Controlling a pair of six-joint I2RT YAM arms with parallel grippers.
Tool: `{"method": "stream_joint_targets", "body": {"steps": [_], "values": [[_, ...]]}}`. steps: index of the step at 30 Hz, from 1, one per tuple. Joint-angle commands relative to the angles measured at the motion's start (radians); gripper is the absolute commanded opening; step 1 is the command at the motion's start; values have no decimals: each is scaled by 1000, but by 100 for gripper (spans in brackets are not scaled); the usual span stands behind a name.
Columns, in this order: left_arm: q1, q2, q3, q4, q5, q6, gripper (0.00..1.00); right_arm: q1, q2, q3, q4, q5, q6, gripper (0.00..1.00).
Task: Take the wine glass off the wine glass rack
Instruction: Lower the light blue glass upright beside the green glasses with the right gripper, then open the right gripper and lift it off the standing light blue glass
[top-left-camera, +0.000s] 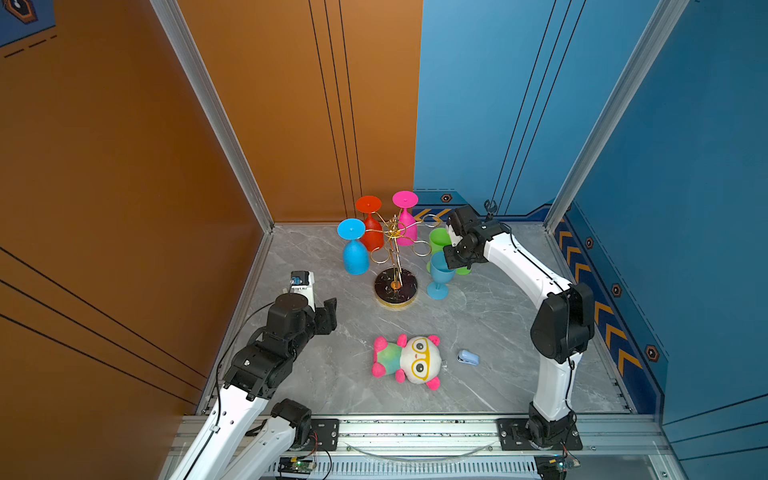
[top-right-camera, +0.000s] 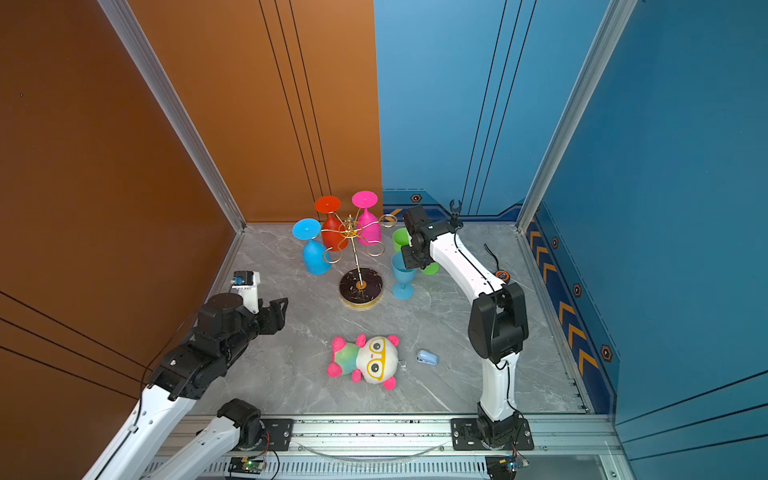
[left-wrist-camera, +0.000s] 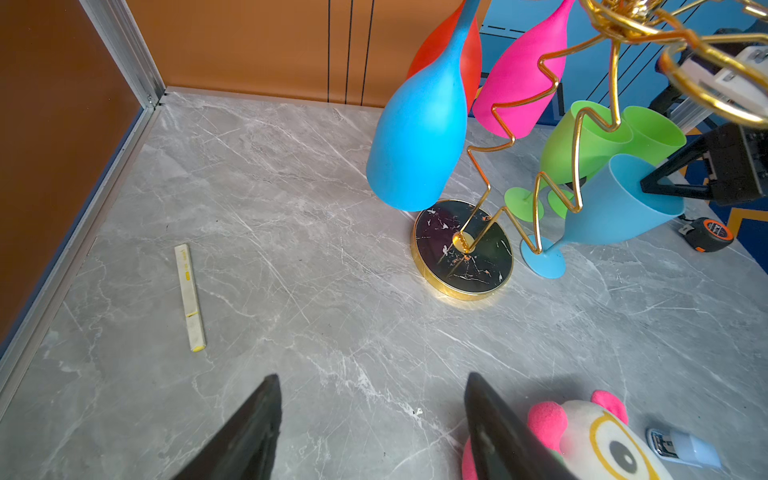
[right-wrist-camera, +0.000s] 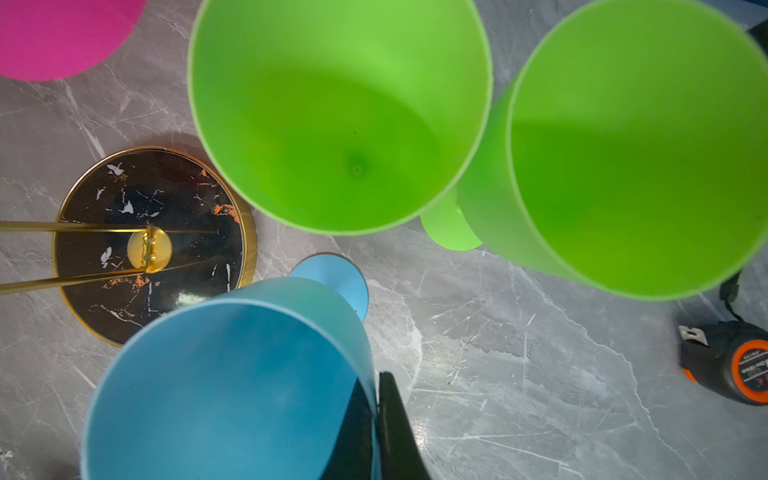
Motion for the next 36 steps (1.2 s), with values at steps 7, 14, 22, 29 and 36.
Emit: {"method": "stream_joint_targets", "body": {"steps": [7,14,22,29,36], "values": [[43,29,26,-16,80,-20,70,2,4,40,0,1,-11,34],[107,85,75,-15,150,-40,70,12,-86,28,-1,7,-10,56],[218,155,128,49,306,-96,70,10,-266,-111,22,-10,-3,82],[326,250,175,181,503,-219,68,-16,-476,-330,148,-204,2,92],[366,371,256,290,645,-308,60,-42,-654,-549,272,-347,13,92]]}}
